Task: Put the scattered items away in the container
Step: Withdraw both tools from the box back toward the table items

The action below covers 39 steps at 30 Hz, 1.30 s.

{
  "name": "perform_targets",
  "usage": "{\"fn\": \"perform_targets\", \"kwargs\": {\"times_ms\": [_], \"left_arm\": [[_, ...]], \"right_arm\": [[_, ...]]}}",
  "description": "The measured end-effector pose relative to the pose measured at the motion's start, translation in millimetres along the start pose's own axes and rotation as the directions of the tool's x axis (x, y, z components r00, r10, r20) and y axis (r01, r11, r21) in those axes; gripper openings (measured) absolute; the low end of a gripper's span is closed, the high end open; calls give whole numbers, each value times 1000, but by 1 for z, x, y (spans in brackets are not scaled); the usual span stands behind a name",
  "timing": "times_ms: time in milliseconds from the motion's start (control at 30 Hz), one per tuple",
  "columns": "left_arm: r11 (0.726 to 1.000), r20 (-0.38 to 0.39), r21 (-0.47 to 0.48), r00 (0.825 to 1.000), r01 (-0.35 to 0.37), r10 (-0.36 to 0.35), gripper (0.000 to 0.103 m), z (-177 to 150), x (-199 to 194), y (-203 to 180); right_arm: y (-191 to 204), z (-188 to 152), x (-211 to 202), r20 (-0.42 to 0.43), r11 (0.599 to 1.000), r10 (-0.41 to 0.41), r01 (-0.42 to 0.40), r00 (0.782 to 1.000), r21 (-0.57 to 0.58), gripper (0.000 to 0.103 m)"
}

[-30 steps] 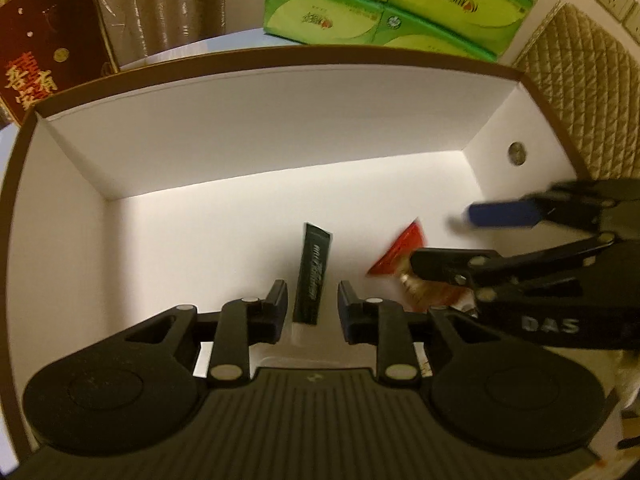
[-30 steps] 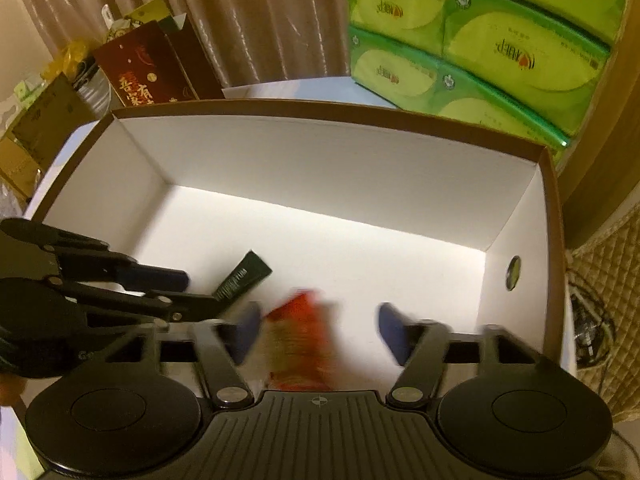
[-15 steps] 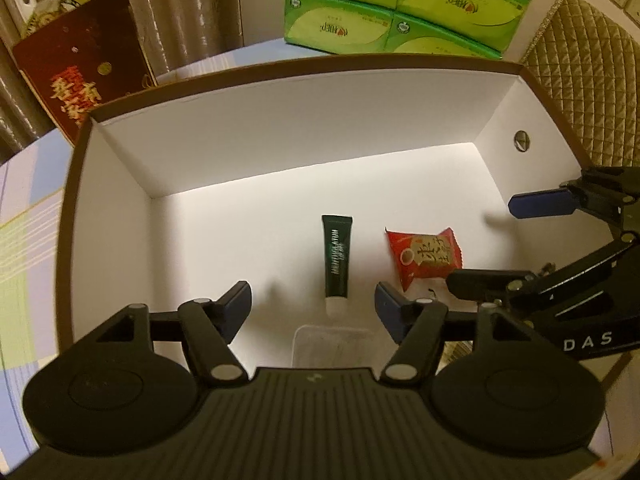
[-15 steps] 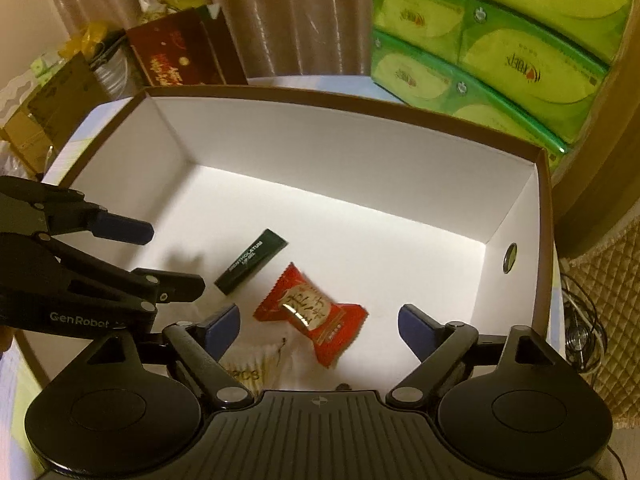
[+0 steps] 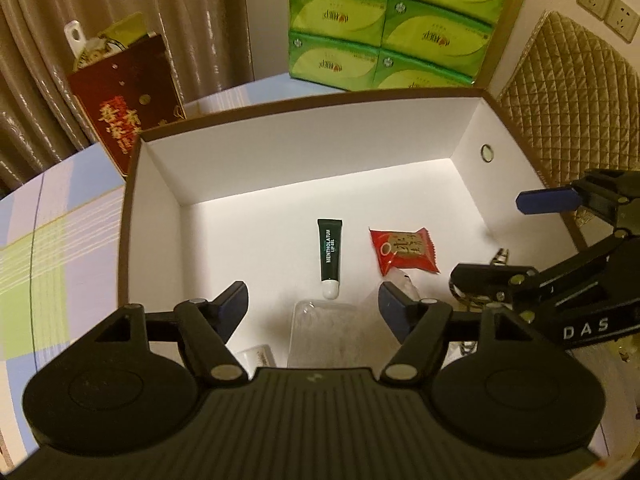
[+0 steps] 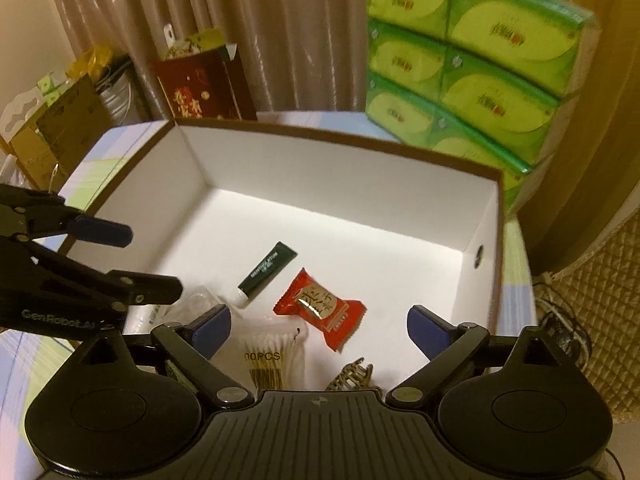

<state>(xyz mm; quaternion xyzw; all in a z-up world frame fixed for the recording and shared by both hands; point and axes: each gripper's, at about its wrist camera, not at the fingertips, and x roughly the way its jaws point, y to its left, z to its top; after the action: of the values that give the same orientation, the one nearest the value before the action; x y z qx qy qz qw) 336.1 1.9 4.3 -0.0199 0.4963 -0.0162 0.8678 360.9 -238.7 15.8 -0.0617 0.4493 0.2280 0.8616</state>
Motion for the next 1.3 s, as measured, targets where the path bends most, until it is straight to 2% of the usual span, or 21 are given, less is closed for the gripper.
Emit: {"fn": "perform_targets", "kwargs": {"times_ms": [333,667,1067,1300], "left_arm": [[1000,67,-26,998,1,1,68,-22,-52,-8],[999,153,-33,988,8,-3,68,-52,-110,-18],[1000,220,-3,976,-3,3,68,-102,-160,-27],[1000,231,11,973,-25,22,68,-131,-173,-28]], "right_arm": [[11,-12,-48,84,999,-9,5,996,42,95],[28,-29,-99,169,999,-29,21,985,49,95],[50,-64,-140,225,998,-10,-6,974,70,95],[59,-91,-154,233,997,-24,5,972,80,95]]}}
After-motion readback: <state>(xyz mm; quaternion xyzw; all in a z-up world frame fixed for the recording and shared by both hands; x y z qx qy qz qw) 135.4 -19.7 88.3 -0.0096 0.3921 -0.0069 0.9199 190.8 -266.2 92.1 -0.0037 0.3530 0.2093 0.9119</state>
